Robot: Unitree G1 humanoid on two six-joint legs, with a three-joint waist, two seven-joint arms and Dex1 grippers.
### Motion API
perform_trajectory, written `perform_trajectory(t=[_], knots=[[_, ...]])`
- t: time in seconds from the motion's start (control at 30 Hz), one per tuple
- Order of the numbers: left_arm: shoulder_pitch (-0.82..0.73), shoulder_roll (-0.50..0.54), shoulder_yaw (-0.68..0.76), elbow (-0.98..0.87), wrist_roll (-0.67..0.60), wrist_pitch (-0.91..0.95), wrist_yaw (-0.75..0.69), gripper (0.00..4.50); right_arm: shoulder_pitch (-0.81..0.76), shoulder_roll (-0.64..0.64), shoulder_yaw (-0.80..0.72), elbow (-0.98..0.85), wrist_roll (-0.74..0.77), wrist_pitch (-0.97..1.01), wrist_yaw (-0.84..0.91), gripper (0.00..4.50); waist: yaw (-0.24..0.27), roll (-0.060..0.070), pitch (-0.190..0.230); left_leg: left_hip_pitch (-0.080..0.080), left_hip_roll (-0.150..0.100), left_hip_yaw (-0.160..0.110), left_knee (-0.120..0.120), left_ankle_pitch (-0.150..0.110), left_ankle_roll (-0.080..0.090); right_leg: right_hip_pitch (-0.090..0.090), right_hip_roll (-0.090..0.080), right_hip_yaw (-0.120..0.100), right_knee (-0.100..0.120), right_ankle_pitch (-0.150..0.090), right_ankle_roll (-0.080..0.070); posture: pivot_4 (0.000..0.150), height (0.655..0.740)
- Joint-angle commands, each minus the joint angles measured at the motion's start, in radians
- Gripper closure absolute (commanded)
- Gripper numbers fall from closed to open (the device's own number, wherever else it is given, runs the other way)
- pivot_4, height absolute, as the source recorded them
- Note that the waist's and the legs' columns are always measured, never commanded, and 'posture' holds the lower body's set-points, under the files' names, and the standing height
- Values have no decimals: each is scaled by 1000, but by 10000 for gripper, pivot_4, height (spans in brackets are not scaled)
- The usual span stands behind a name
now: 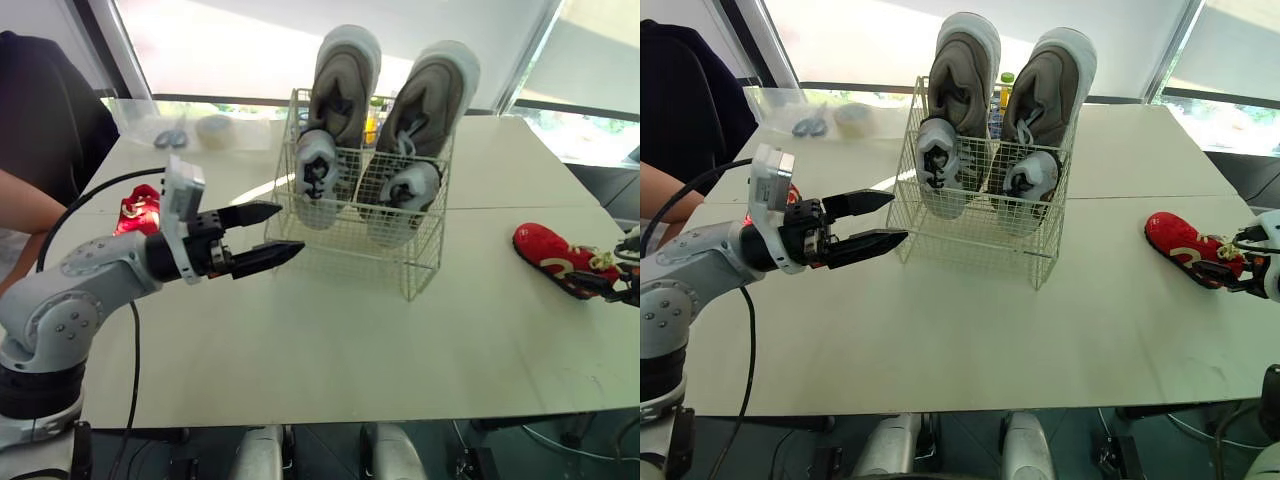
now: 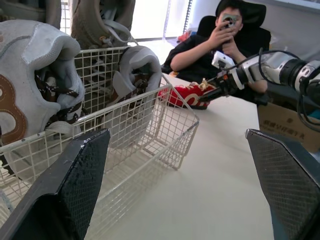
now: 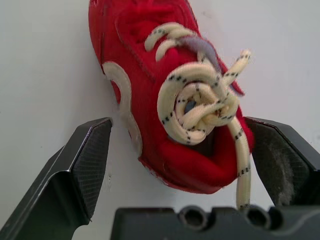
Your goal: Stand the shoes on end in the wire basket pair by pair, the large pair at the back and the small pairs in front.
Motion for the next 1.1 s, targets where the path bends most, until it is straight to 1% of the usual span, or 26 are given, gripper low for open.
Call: perform_trajectory(t=[0.03,0.1,0.2,0.37,0.43,0.47,0.53,0.6,0.73,0.87,0.97,1.03,1.1], knots=[[0,6,16,-31,31,-32,-3,320,-42,0,1,17,-20,-23,10,0,1,0,0,0,0,0,0,0,0,0,0,0,0,0,0,1500,7400],[-4,5,14,-31,33,-29,-4,320,-51,12,5,18,-25,-22,26,0,1,0,0,0,0,0,0,0,0,0,0,0,0,0,0,1500,7400],[-12,4,11,-24,39,-30,-9,0,-59,21,3,20,-29,-26,33,7860,-1,0,0,0,0,0,0,0,0,0,0,0,0,0,0,1500,7400],[-33,4,9,-8,41,-25,-15,0,-52,23,-4,1,-27,-20,61,31715,0,0,0,0,0,0,0,0,-1,0,0,0,0,0,0,1500,7400],[-47,5,10,8,38,-20,-21,0,-42,19,-8,-25,-20,-16,78,40768,0,0,0,0,0,0,0,1,-1,0,0,0,1,0,0,1500,7400],[-56,7,11,17,33,-15,-26,0,-31,14,-9,-51,-21,-24,74,44565,1,0,0,1,0,0,0,1,-1,0,0,0,1,0,0,1500,7400],[-72,10,12,36,20,0,-34,0,-21,9,-26,-109,-3,-15,81,44840,2,1,0,1,0,0,0,1,-2,0,0,0,1,0,1,1500,7400],[-91,13,11,58,18,9,-44,0,-3,4,-69,-220,30,-13,56,44840,2,2,1,1,0,0,0,1,-2,0,0,0,1,0,1,1500,7400],[-155,6,15,127,1,30,-66,0,50,-6,-206,-614,126,120,-35,44840,4,5,4,1,0,0,0,2,-2,-1,0,0,2,1,3,1500,7400],[-239,-5,16,214,-13,56,-89,0,75,-16,-314,-996,203,256,-103,44840,10,5,4,1,0,-1,0,2,-3,-3,0,0,10,-2,8,1500,7400],[-306,-14,19,284,-25,81,-109,0,57,-14,-337,-1185,261,318,-121,44840,13,5,4,1,0,-4,0,3,-5,-4,0,0,14,-4,9,1500,7400],[-359,-13,9,338,-20,97,-133,0,30,-11,-325,-1325,331,345,-101,44840,13,4,4,1,0,-5,0,3,-5,-4,0,-1,14,-4,9,1500,7400],[-395,-10,0,376,-7,109,-155,0,18,-4,-298,-1427,380,343,-77,44840,9,4,5,1,0,-6,0,3,-5,-4,0,-1,14,-4,9,1500,7400]])
